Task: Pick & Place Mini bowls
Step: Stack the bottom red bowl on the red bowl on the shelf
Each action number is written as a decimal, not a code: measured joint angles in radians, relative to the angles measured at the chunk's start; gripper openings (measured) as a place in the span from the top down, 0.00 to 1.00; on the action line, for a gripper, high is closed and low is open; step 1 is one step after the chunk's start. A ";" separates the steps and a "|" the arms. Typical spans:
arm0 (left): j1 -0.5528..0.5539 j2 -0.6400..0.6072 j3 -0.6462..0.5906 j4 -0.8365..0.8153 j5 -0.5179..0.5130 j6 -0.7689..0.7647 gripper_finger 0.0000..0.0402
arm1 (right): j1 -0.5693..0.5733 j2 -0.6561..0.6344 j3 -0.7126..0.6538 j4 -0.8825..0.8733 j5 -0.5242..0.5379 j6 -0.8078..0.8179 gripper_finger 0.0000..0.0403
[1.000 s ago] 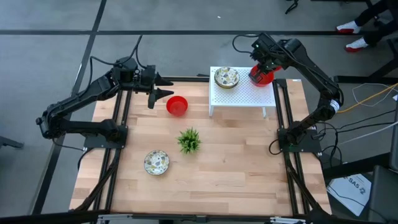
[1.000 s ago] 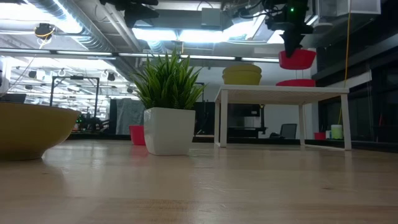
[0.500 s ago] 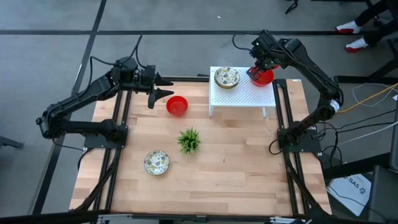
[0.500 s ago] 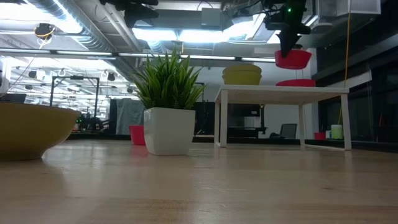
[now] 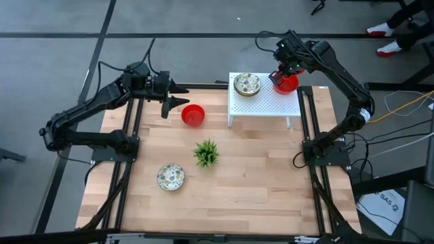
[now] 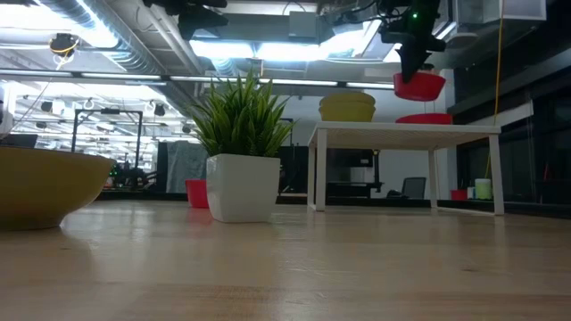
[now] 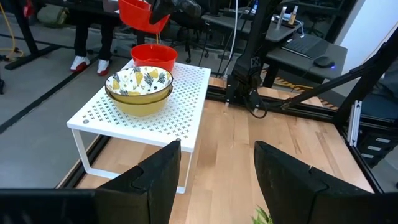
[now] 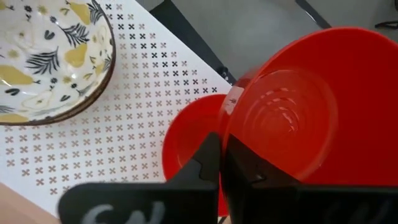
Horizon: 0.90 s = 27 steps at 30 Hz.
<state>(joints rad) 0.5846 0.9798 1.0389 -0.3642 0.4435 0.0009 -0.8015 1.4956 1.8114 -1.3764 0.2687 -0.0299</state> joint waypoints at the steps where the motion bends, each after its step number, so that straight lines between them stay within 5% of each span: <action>1: 0.000 0.000 0.000 -0.001 0.000 0.002 0.51 | 0.000 0.000 0.000 -0.001 0.000 0.004 0.99; 12: 0.000 0.000 0.000 -0.005 0.000 0.004 0.51 | 0.001 0.000 -0.008 -0.031 -0.020 0.057 0.99; 27: 0.000 0.000 0.000 -0.006 0.000 -0.003 0.51 | 0.041 0.000 -0.225 0.057 -0.046 0.073 0.99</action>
<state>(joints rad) 0.5846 0.9798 1.0389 -0.3698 0.4433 -0.0025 -0.7609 1.4952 1.5867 -1.3191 0.2229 0.0429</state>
